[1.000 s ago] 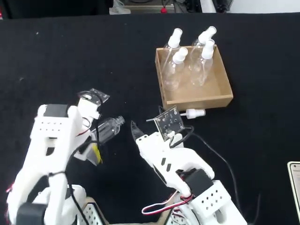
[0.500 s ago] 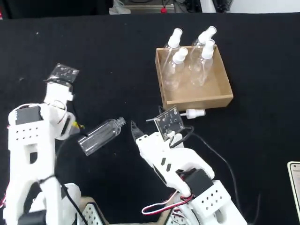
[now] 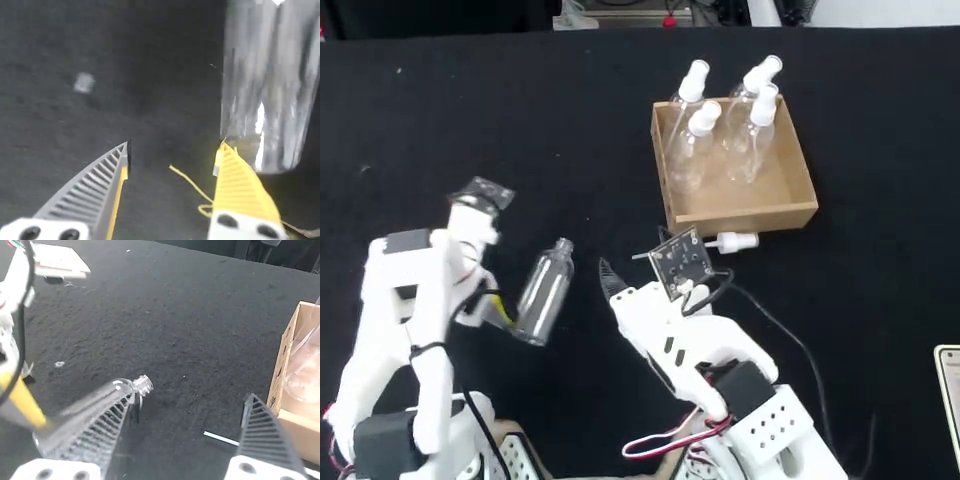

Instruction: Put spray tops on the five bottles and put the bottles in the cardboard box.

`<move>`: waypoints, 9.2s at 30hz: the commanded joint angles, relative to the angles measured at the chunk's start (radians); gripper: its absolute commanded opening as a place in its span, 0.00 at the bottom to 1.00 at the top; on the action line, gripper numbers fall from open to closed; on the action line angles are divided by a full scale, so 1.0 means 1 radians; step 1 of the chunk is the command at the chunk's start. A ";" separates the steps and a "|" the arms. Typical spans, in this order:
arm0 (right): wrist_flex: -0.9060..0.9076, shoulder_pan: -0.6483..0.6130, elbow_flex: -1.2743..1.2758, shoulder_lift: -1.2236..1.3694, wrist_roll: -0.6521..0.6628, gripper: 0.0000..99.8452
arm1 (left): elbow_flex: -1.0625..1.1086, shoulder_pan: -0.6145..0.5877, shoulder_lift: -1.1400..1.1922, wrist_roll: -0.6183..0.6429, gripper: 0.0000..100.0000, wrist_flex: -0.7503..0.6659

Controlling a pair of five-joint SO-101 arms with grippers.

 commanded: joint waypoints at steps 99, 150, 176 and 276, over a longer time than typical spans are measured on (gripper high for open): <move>0.249 -0.233 -0.957 1.376 -0.356 0.30 | 0.180 -0.107 0.014 0.758 0.27 -0.606; 1.002 -0.092 -1.503 1.890 0.358 0.23 | 0.182 -0.119 0.008 0.752 0.27 -0.597; 1.076 0.598 -1.142 0.599 0.500 0.17 | 0.182 -0.117 0.011 0.752 0.27 -0.597; -1.183 1.289 -0.170 1.196 0.189 0.31 | 0.202 -0.116 0.002 0.752 0.27 -0.603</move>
